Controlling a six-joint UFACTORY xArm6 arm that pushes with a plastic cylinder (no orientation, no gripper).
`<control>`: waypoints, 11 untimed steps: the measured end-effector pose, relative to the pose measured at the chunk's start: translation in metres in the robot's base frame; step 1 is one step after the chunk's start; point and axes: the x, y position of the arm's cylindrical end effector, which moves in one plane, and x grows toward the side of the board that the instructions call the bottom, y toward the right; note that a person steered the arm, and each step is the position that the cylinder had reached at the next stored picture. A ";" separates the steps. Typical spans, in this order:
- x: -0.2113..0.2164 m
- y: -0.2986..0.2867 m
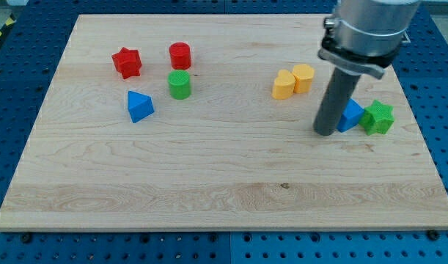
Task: Move the blue triangle to the center
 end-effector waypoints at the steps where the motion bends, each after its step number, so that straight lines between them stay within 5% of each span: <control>1: 0.000 -0.058; 4: 0.000 -0.260; 6: -0.058 -0.340; 8: -0.045 -0.323; 11: -0.040 -0.207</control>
